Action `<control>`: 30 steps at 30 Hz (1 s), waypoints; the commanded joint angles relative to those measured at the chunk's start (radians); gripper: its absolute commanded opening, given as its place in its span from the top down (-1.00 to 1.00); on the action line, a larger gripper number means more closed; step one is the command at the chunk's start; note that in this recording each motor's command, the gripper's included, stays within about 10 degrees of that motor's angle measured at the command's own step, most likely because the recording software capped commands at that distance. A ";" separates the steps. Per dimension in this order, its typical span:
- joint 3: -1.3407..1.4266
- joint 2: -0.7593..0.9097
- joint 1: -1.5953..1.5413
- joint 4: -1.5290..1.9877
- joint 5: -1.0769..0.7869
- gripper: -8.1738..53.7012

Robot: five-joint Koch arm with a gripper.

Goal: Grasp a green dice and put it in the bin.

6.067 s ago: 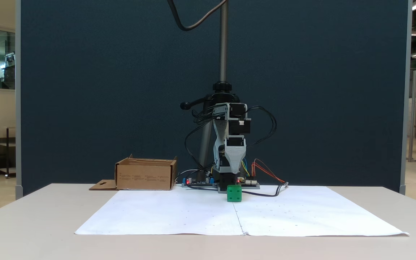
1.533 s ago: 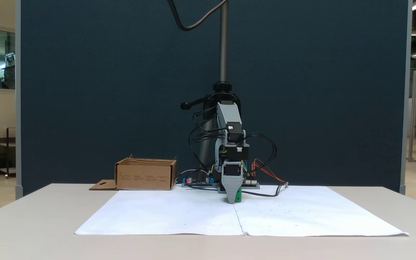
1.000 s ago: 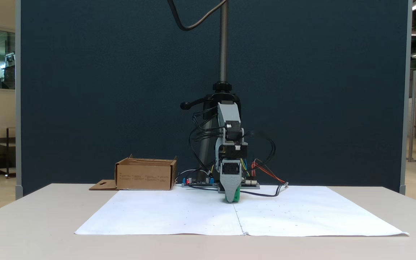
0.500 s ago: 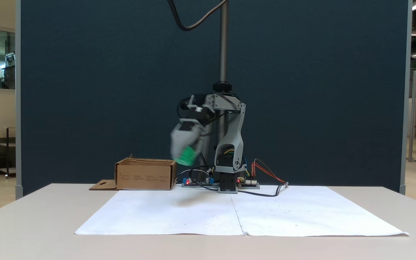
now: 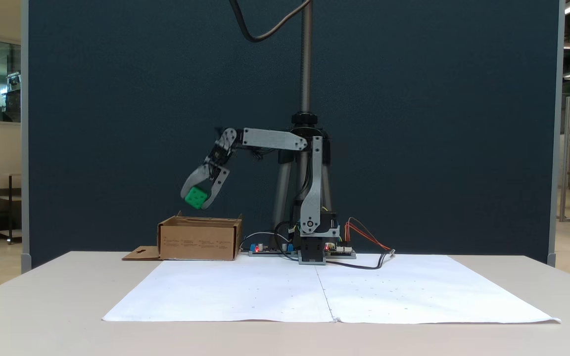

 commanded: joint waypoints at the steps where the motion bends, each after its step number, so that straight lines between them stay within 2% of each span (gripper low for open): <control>1: -0.051 0.006 0.051 -0.003 -0.106 0.35; 6: -0.048 -0.103 0.086 0.072 -0.126 0.35; 11: -0.029 -0.109 0.061 0.091 -0.126 0.35; 12: -0.029 -0.112 0.058 0.091 -0.126 0.13; 13: -0.028 -0.129 0.048 0.091 -0.124 -0.26; 17: -0.029 -0.143 0.015 0.074 -0.121 -0.65; 24: -0.061 -0.114 -0.086 0.035 0.000 -0.63; 28: -0.175 -0.023 -0.233 0.035 0.160 -0.63; 30: -0.219 0.063 -0.417 0.034 0.242 -0.63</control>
